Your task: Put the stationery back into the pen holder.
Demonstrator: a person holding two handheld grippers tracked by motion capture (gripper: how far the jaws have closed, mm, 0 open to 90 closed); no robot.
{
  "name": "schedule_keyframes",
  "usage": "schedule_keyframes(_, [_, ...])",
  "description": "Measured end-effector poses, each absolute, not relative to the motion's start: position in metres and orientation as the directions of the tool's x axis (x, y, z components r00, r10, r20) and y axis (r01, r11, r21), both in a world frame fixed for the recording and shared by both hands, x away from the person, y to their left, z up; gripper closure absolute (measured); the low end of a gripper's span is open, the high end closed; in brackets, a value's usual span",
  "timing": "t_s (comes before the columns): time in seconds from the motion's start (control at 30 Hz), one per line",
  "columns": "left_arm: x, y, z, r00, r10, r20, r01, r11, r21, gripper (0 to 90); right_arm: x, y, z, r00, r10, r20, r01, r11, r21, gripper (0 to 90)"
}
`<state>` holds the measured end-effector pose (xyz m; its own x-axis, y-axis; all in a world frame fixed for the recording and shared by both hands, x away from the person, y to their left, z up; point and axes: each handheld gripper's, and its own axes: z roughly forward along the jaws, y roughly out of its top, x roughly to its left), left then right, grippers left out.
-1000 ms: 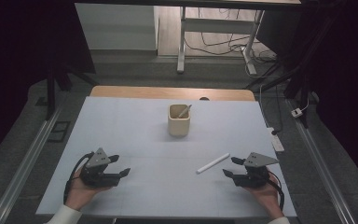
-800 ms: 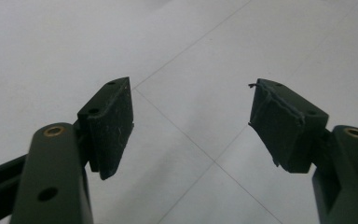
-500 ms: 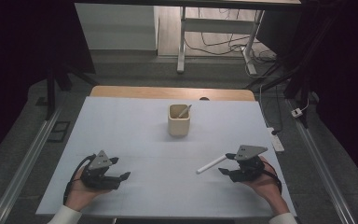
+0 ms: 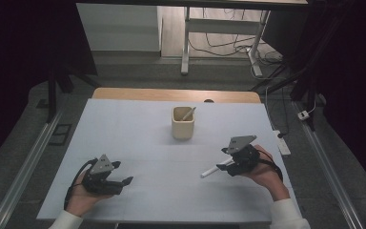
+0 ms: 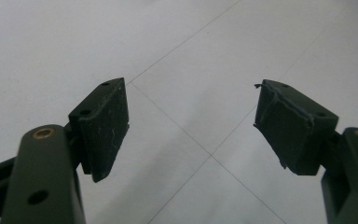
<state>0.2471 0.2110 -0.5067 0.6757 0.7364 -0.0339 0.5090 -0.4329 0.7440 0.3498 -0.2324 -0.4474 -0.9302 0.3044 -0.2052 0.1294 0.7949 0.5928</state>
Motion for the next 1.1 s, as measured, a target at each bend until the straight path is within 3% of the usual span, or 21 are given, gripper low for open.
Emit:
schedule_keyframes(0.63, [0.248,0.210,-0.512,0.681,0.732,-0.031,0.511,-0.444,0.736,25.7,0.367,-0.208,-0.473,-0.974,0.142,-0.178,0.045,0.885,0.463,40.6])
schedule_keyframes(1.1, [0.246,0.208,-0.513,0.686,0.727,-0.018,0.490,-0.444,0.750,25.8,0.372,-0.203,-0.489,-0.987,0.084,-0.136,0.022,0.914,0.406,42.8])
